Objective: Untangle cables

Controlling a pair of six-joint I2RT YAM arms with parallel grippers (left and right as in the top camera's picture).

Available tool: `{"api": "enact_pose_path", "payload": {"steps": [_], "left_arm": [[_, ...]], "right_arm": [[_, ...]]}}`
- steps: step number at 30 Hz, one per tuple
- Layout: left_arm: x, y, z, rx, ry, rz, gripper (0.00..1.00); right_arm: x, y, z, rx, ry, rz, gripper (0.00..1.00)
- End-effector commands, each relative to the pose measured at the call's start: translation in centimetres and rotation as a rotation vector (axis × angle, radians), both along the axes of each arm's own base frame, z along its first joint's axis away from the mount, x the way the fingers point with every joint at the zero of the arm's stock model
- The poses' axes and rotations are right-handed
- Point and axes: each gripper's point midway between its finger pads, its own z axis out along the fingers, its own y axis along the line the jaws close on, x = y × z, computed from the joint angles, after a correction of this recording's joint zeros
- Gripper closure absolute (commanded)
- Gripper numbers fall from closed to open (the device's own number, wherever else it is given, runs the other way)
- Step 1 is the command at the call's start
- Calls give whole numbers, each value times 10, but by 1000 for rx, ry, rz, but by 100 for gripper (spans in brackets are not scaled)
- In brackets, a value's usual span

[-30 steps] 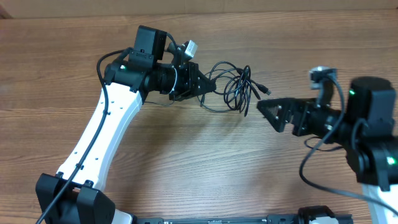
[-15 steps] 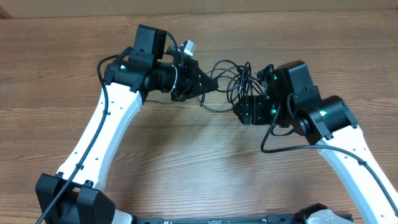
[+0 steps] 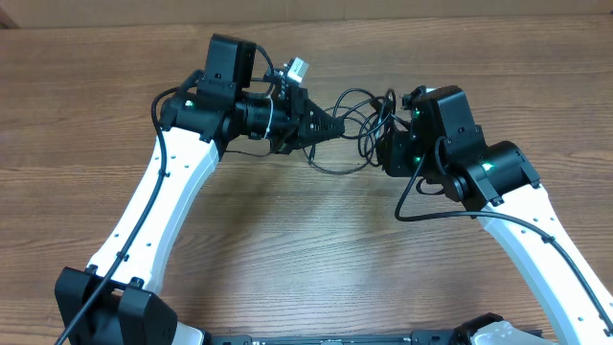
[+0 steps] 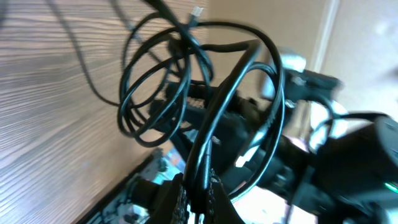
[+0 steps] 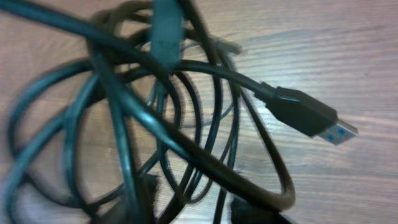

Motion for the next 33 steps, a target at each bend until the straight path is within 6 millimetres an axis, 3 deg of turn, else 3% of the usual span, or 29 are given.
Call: {"api": "enact_pose_path", "payload": {"steps": [1, 3, 4, 5, 13, 19, 24, 29, 33], "left_arm": [[-8, 9, 40, -123, -37, -52, 96], [0, 17, 36, -104, -45, -12, 96], [11, 26, 29, -64, -43, 45, 96], [15, 31, 25, -43, -38, 74, 96], [29, 54, 15, 10, -63, 146, 94], [34, 61, 4, 79, -112, 165, 66], [40, 86, -35, 310, -65, 279, 30], [34, 99, -52, 420, -58, 283, 16], [28, 97, -52, 418, -86, 233, 9]], "right_arm": [[8, -9, 9, -48, -48, -40, 74], [9, -8, 11, -30, -46, -64, 81], [11, -7, 16, 4, -47, -103, 94], [11, -5, 21, 23, -52, -108, 96], [8, 25, 87, 211, -141, 6, 96], [5, 23, 119, 240, -225, 7, 96], [2, 20, 142, 275, -304, -2, 96], [-2, 22, 167, 326, -379, 19, 96], [-6, 44, 188, 456, -404, 105, 96]]}}
